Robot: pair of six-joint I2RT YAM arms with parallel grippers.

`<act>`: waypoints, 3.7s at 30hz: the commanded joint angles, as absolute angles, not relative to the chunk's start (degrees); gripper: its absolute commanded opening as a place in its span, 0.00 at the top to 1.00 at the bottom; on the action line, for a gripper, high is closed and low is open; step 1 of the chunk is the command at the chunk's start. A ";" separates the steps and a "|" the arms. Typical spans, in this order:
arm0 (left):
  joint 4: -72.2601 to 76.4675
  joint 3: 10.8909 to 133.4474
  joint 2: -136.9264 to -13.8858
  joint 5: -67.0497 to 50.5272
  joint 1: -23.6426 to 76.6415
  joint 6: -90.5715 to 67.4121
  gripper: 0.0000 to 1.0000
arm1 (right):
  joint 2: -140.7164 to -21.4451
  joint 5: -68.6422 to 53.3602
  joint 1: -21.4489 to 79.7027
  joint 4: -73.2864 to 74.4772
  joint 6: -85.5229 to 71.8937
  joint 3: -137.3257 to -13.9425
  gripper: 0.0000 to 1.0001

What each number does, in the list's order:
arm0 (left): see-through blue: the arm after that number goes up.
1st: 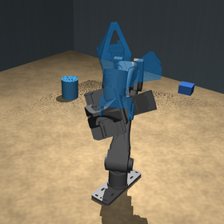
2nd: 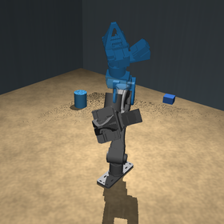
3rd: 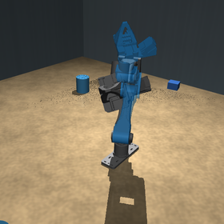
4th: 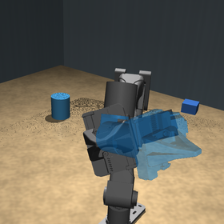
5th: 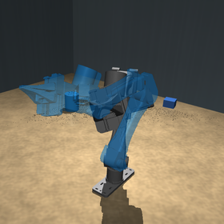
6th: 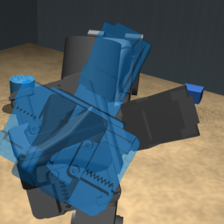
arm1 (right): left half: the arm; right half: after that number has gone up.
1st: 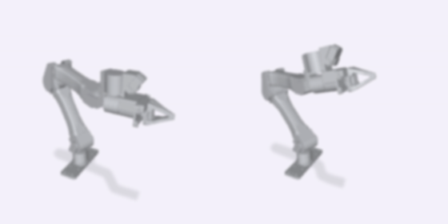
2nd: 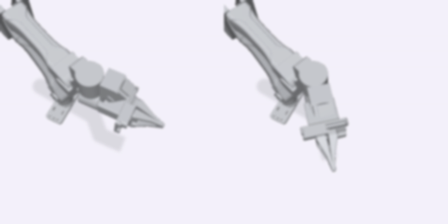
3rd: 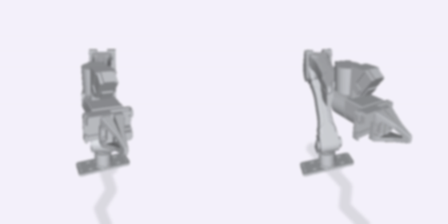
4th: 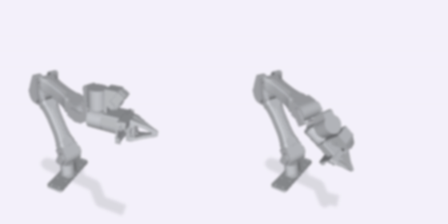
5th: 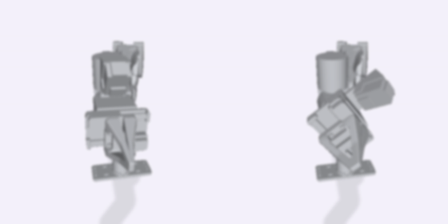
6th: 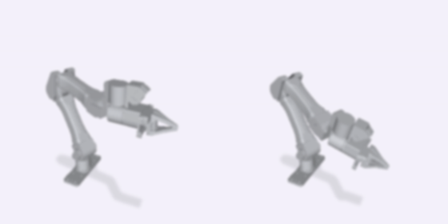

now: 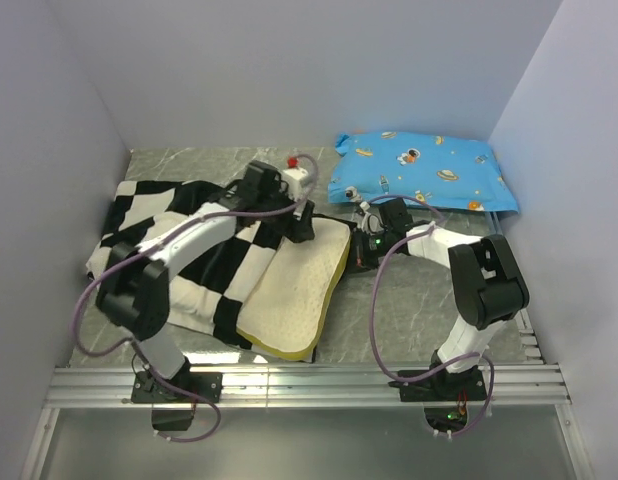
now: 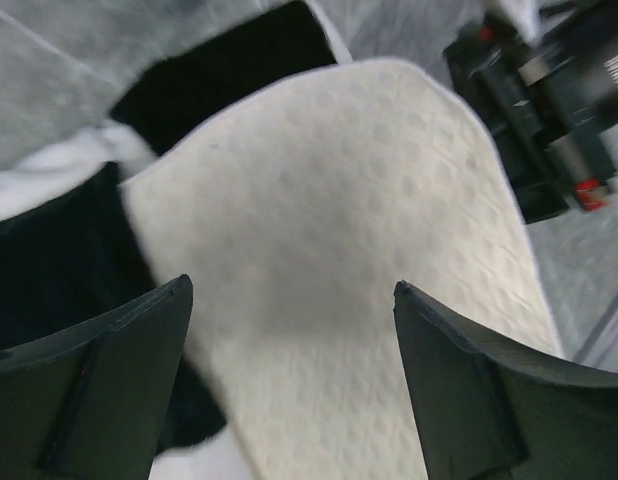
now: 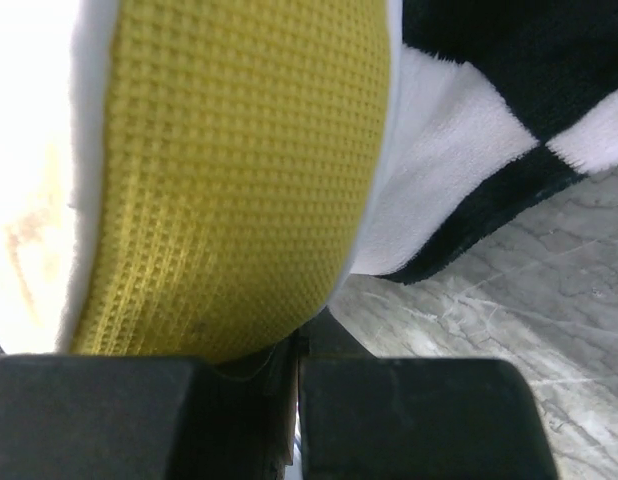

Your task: Put the pillow into the pillowcase

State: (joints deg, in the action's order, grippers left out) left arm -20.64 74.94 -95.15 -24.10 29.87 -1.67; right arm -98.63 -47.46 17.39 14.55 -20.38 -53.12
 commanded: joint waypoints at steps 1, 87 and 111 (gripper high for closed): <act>-20.21 78.75 -100.53 -21.71 34.71 2.63 0.13 | -98.52 -49.92 17.75 16.35 -18.20 -53.52 1.00; -5.37 83.95 -108.99 -37.18 33.84 -27.77 1.00 | -111.45 -42.63 21.18 22.15 -16.61 -84.03 1.00; -34.45 106.88 -127.09 0.10 20.04 2.90 0.51 | -110.30 -43.42 18.54 23.47 -12.57 -79.63 1.00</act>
State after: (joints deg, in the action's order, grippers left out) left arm -29.71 104.14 -127.57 -0.16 20.99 1.67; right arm -113.30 -42.17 18.37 25.54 -13.78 -79.26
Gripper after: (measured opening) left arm 0.516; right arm 0.034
